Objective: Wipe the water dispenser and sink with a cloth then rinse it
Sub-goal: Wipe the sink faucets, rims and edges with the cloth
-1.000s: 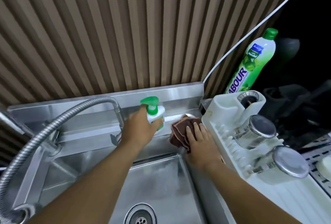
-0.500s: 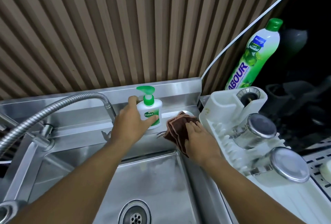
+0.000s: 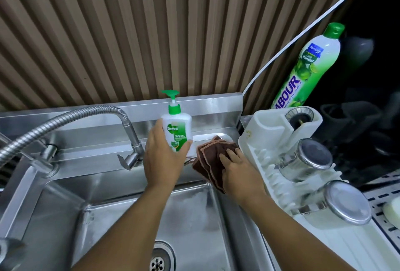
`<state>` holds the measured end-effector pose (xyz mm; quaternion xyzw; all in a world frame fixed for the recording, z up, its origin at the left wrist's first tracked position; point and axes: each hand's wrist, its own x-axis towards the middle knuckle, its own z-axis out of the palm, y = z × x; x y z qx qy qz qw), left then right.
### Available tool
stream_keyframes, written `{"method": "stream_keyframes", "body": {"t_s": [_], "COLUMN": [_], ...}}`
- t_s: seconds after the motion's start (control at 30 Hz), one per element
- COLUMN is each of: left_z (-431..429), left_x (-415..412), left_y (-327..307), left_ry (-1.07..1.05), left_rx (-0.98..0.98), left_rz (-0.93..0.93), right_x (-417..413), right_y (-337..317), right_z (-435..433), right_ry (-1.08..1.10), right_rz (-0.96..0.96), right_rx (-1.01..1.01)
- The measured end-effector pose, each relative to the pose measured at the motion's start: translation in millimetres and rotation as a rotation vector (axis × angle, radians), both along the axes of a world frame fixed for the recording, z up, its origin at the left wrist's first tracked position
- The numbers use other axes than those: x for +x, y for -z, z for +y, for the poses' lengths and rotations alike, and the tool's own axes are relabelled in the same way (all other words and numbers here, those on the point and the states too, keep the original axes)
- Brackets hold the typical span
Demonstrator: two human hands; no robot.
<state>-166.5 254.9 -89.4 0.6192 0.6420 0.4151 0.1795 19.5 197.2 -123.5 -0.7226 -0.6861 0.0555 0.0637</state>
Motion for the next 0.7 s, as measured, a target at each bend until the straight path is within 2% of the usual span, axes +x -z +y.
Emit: {"method": "stream_keyframes", "body": {"t_s": [0.2,0.43,0.7], "left_z": [28.4,31.8,29.8], "left_x": [-15.7,-27.0,-28.3], "left_y": [-1.2,2.1,9.7], "left_ry": [0.109,0.220,0.232], "left_rx": [-0.133,-0.156,-0.154], "left_rz": [-0.002,0.015,-0.001], "right_x": [0.7,0.6,-0.6], "right_y": [7.3,13.8,14.5], "right_z": [0.2,-0.4,-2.4], "right_ry": [0.006,0.021,0.033], "right_rz": [-0.012,-0.036,-0.027], "right_rx": [0.043,0.044,0.054]}}
